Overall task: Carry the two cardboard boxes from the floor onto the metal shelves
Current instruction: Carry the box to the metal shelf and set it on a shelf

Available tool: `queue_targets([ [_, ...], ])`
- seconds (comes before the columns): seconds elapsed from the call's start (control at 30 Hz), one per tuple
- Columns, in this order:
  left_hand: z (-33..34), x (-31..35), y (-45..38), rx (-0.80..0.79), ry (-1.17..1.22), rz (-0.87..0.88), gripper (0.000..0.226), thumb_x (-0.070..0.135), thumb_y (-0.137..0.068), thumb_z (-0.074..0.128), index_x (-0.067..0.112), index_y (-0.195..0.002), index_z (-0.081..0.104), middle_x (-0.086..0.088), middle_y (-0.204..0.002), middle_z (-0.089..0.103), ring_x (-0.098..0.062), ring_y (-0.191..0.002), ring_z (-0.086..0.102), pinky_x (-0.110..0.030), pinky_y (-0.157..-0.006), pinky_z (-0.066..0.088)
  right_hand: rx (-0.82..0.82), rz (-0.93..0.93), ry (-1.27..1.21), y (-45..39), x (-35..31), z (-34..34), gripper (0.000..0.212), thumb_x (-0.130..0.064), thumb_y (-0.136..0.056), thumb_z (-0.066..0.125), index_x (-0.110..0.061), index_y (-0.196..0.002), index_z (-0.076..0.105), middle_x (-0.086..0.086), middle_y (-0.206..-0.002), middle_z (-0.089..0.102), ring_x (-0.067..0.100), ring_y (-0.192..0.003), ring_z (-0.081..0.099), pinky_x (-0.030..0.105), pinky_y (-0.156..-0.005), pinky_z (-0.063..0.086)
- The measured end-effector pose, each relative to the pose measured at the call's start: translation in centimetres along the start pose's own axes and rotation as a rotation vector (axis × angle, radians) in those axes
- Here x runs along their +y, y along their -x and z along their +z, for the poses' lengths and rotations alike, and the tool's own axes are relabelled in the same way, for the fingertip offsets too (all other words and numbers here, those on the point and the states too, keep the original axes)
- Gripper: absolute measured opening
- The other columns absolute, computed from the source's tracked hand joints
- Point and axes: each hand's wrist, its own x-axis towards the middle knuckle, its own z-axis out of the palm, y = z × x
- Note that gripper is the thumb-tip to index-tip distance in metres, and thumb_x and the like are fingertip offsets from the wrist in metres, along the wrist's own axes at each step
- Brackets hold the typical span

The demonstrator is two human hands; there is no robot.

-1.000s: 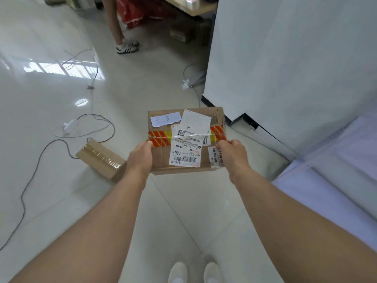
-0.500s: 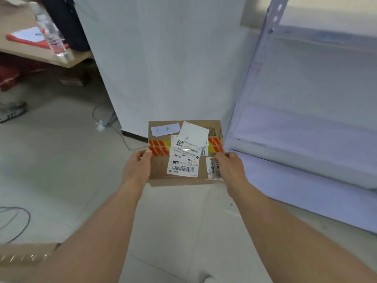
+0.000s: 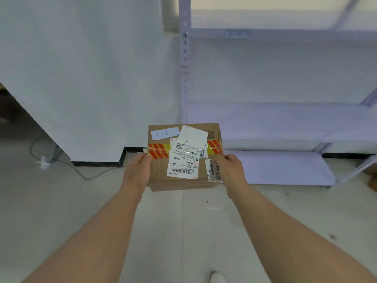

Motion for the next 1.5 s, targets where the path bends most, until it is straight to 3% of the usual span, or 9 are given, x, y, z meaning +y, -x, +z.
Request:
queue_targets([
  [0.13,1.6,-0.1,-0.3,-0.029,-0.045,0.008,0.016,0.037,-0.086,0.047,0.029,-0.078,0.059,-0.006,-0.108,0.063,-0.028,-0.105,0.059,-0.051,-0.094,0.049,0.039,0.017,-0.035,-0.4,0.9,-1.1,0.026,-0.022,-0.087,0.055,-0.006,-0.108,0.055,0.010,-0.090,0.065,0.019,-0.069,0.062,0.039,-0.067,0.060],
  [0.23,2.6,-0.2,-0.4,-0.050,-0.065,0.021,0.016,0.037,-0.087,0.045,0.030,-0.090,0.059,-0.006,-0.113,0.063,-0.027,-0.107,0.058,-0.050,-0.094,0.049,0.059,0.016,-0.052,-0.6,1.3,-2.1,0.021,-0.022,-0.089,0.055,-0.008,-0.104,0.055,0.007,-0.084,0.063,0.016,-0.065,0.060,0.029,-0.054,0.053],
  [0.4,4.9,0.3,-0.7,-0.075,-0.099,0.035,0.018,0.036,-0.086,0.043,0.029,-0.087,0.059,-0.005,-0.105,0.064,-0.027,-0.104,0.060,-0.050,-0.094,0.049,0.090,0.003,-0.060,-1.6,1.4,-3.9,0.022,-0.025,-0.088,0.056,-0.009,-0.102,0.055,0.006,-0.086,0.062,0.014,-0.065,0.058,0.024,-0.050,0.044],
  [0.63,9.4,1.9,-2.1,-0.095,-0.155,0.063,0.022,0.036,-0.089,0.040,0.026,-0.103,0.055,-0.003,-0.105,0.059,-0.026,-0.106,0.057,-0.049,-0.095,0.049,0.088,0.001,-0.068,-5.1,0.5,-7.0,0.021,-0.026,-0.088,0.057,-0.009,-0.100,0.057,0.005,-0.084,0.063,0.012,-0.062,0.058,0.017,-0.039,0.042],
  [0.87,15.2,5.1,-5.1,-0.177,-0.119,0.055,0.031,0.035,-0.090,0.044,0.023,-0.114,0.060,-0.003,-0.116,0.064,-0.024,-0.105,0.062,-0.045,-0.089,0.053,0.102,-0.030,-0.015,-11.8,-1.6,-10.7,0.016,-0.029,-0.085,0.053,-0.014,-0.083,0.058,0.005,-0.085,0.066,0.019,-0.072,0.060,0.025,-0.057,0.042],
  [1.1,21.5,8.1,-9.5,-0.243,-0.139,0.086,0.022,0.033,-0.090,0.041,0.029,-0.094,0.063,-0.002,-0.112,0.066,-0.022,-0.102,0.064,-0.039,-0.083,0.055,0.105,-0.069,0.079,-19.9,-4.7,-13.7,0.019,-0.014,-0.088,0.041,-0.010,-0.072,0.053,0.011,-0.083,0.061,0.025,-0.073,0.055,0.034,-0.067,0.041],
  [1.27,25.4,9.9,-12.8,-0.224,-0.124,0.116,0.024,0.033,-0.091,0.042,0.023,-0.106,0.058,-0.003,-0.113,0.061,-0.018,-0.091,0.062,-0.030,-0.067,0.053,0.093,-0.105,0.119,-25.6,-6.5,-14.8,0.024,-0.004,-0.083,0.042,-0.012,-0.062,0.050,0.016,-0.084,0.063,0.028,-0.077,0.058,0.035,-0.065,0.043],
  [1.4,27.6,10.0,-15.5,-0.213,-0.153,0.118,0.025,0.030,-0.090,0.041,0.022,-0.107,0.058,-0.006,-0.114,0.061,-0.023,-0.101,0.063,-0.033,-0.074,0.055,0.084,-0.117,0.119,-29.0,-6.5,-14.8,0.026,-0.006,-0.086,0.044,-0.014,-0.061,0.046,0.004,-0.067,0.053,0.019,-0.061,0.050,0.026,-0.050,0.034],
  [1.5,29.0,9.1,-17.4,-0.214,-0.160,0.110,0.027,0.029,-0.092,0.040,0.021,-0.112,0.056,-0.006,-0.116,0.061,-0.022,-0.101,0.062,-0.031,-0.068,0.054,0.081,-0.111,0.131,-31.2,-5.8,-14.5,0.026,-0.011,-0.088,0.044,-0.015,-0.062,0.045,0.005,-0.071,0.056,0.017,-0.059,0.050,0.025,-0.052,0.035],
])
